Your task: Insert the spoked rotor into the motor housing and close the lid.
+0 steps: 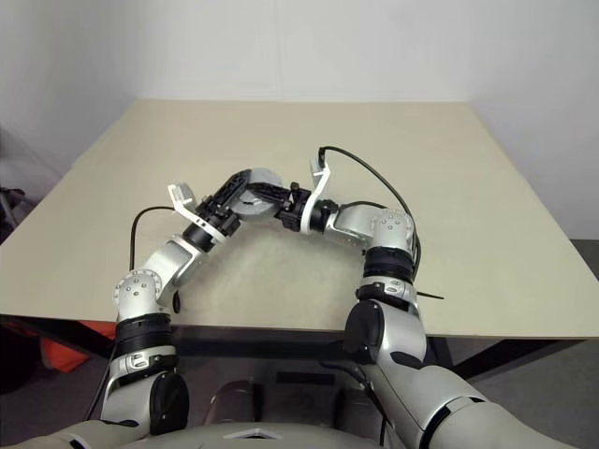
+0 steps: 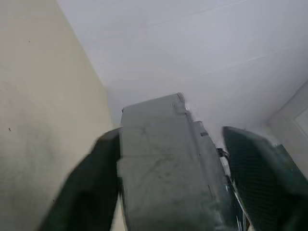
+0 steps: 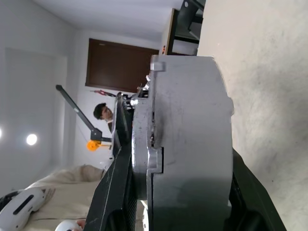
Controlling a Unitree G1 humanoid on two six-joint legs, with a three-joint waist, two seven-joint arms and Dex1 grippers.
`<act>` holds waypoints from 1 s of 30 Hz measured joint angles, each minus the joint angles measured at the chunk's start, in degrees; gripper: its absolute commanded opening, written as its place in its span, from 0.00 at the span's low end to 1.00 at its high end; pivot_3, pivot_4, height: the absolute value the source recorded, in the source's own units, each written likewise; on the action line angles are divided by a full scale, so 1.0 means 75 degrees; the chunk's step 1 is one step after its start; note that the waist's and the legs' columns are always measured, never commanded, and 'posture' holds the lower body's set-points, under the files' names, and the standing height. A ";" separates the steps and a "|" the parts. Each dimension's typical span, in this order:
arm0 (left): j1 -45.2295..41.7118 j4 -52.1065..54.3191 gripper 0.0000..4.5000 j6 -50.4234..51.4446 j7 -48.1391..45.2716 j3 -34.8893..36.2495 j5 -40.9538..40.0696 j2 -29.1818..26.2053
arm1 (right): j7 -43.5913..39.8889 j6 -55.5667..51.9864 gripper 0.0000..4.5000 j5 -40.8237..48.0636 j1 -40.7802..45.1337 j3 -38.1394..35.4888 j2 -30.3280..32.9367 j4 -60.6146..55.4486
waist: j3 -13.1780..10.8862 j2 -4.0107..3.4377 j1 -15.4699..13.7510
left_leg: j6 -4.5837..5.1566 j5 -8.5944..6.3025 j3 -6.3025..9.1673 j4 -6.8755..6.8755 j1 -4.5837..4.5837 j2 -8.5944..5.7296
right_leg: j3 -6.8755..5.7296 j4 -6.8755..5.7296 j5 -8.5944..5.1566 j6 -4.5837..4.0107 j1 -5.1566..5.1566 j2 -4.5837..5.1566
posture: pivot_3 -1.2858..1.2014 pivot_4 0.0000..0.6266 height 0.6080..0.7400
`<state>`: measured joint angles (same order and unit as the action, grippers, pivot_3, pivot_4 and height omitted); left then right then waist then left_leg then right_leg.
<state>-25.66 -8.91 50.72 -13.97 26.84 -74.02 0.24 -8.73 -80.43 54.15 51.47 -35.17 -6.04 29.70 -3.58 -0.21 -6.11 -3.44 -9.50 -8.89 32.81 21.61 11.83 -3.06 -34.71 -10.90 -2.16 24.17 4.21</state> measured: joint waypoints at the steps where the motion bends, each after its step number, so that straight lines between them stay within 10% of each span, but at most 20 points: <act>1: 0.0000 -0.0001 0.57 -0.0010 0.0001 0.0000 -0.0007 0.0001 | 0.0000 0.0013 0.45 0.0001 0.0000 0.0000 0.0000 0.0000 | 0.0000 0.0000 0.0000 | 0.0000 0.0000 0.0000 0.0001 0.0000 0.0000 | 0.0000 -0.0001 0.0000 0.0000 0.0000 0.0000 | 0.52 0.00 1.00; 10: 0.0003 -0.0002 0.57 -0.0048 0.0060 -0.0003 -0.0036 -0.0006 | -0.0001 0.0112 0.45 0.0002 -0.0002 0.0079 0.0004 0.0000 | 0.0000 0.0000 0.0000 | -0.0001 0.0001 0.0002 0.0004 0.0000 0.0000 | 0.0000 -0.0004 0.0005 -0.0006 0.0000 0.0000 | 0.52 0.00 1.00; 17: 0.0075 0.0006 0.57 -0.0211 0.0094 -0.0051 0.0158 -0.0079 | 0.0007 0.0748 0.97 -0.0056 -0.0063 0.0233 0.0060 0.0027 | 0.0001 0.0002 -0.0001 | -0.0001 0.0001 0.0004 0.0010 0.0000 0.0000 | -0.0001 -0.0005 0.0005 -0.0004 -0.0005 0.0000 | 0.52 0.00 1.00; 30: 0.0101 -0.0101 0.57 -0.0419 0.0025 -0.0171 0.0470 -0.0164 | 0.0027 0.1475 0.97 -0.0132 -0.0063 0.0451 0.0123 0.0029 | 0.0001 0.0002 0.0002 | -0.0001 0.0001 0.0008 0.0019 0.0001 0.0000 | -0.0001 -0.0011 0.0008 -0.0007 -0.0005 0.0000 | 0.52 0.00 1.00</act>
<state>-24.90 -9.67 47.58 -13.78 25.56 -70.49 -0.99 -8.52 -69.37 53.16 50.99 -31.78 -5.12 29.92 -3.57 -0.20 -6.09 -3.45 -9.50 -8.83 32.95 21.61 11.84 -3.07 -34.79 -10.84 -2.21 24.13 4.21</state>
